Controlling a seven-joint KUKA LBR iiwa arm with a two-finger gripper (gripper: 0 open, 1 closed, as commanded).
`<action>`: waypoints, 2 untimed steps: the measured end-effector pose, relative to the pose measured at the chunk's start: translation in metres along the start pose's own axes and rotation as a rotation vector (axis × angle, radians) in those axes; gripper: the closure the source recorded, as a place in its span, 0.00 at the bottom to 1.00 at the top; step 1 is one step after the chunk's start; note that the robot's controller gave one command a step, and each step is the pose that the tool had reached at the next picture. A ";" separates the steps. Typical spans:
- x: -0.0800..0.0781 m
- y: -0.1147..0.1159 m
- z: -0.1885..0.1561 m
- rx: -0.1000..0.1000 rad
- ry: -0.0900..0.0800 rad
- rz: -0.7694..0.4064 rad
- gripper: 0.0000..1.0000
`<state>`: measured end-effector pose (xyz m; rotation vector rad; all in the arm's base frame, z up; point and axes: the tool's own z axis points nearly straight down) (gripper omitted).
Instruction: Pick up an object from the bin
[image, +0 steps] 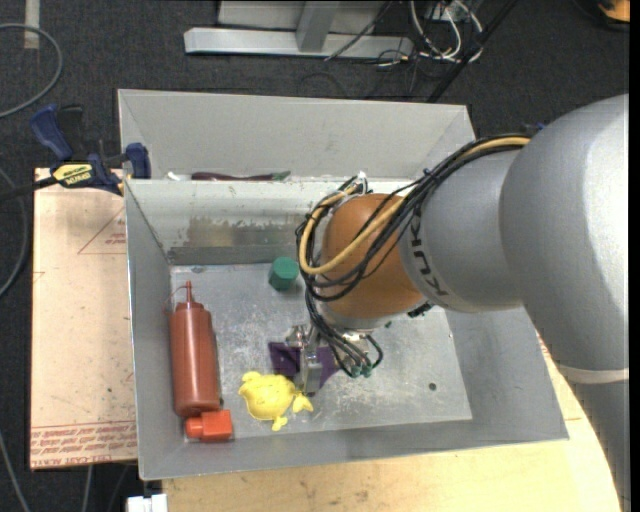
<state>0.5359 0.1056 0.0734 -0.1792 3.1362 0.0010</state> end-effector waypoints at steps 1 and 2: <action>0.000 0.000 0.000 0.000 0.000 0.001 1.00; -0.001 -0.006 -0.112 -0.001 -0.002 0.027 1.00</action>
Offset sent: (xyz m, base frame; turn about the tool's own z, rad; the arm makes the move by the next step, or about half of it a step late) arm 0.0012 -0.0070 0.1118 0.0283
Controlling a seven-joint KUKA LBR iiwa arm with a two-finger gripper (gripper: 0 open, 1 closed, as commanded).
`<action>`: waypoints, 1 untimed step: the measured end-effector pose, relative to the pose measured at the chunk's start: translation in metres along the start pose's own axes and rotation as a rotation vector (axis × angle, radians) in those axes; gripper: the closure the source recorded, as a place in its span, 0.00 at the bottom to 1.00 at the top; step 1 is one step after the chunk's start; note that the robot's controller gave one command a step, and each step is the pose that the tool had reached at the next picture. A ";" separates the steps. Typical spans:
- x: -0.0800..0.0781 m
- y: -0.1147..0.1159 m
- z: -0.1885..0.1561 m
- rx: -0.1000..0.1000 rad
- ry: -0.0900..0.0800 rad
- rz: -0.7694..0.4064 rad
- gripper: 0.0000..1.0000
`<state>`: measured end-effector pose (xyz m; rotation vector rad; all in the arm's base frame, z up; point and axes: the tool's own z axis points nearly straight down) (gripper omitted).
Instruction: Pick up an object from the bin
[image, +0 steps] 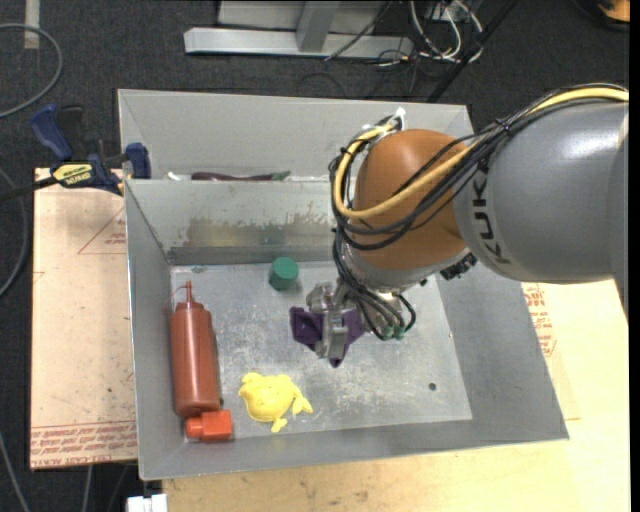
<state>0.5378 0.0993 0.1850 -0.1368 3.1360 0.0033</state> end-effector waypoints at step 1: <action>0.000 0.000 0.000 0.000 0.000 0.001 1.00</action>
Offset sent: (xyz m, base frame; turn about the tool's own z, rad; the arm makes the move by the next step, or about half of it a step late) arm -0.0083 -0.0157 0.2102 -0.0573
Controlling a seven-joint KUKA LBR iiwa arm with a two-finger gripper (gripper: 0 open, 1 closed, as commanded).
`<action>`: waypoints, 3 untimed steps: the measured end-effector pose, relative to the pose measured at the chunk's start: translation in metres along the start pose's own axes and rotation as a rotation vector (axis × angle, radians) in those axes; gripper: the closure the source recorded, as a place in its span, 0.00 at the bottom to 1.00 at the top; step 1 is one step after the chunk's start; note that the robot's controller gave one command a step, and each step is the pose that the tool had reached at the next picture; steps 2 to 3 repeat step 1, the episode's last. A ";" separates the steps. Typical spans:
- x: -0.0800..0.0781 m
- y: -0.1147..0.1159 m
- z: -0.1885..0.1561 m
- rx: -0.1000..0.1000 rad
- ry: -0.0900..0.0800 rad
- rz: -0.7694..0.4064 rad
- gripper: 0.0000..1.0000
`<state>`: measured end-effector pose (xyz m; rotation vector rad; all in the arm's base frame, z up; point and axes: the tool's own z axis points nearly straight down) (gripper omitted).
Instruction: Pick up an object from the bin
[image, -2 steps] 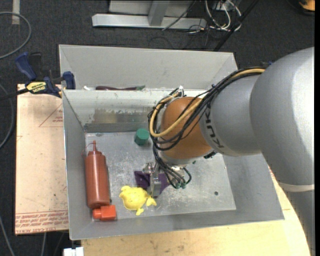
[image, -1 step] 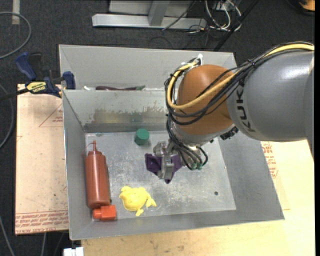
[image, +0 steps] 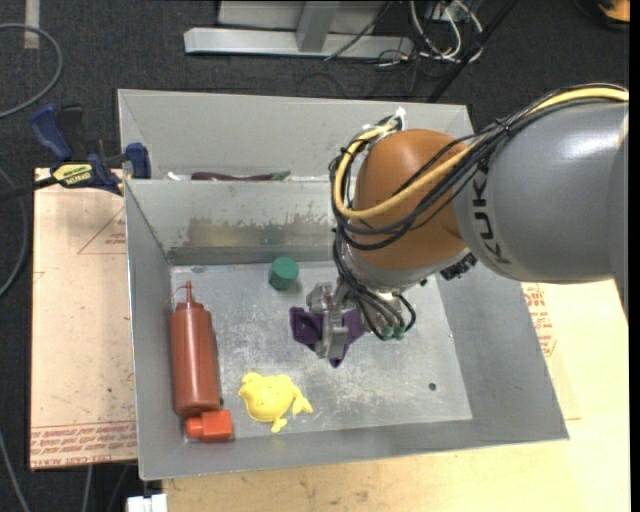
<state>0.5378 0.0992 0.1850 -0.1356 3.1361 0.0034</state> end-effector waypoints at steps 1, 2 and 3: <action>0.008 -0.013 -0.197 0.000 -0.001 -0.053 1.00; 0.008 -0.013 -0.197 0.000 -0.001 -0.053 1.00; 0.008 -0.013 -0.197 0.000 -0.001 -0.053 1.00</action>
Offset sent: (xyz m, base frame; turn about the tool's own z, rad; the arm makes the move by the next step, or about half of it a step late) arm 0.0000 0.0000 0.0000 0.0000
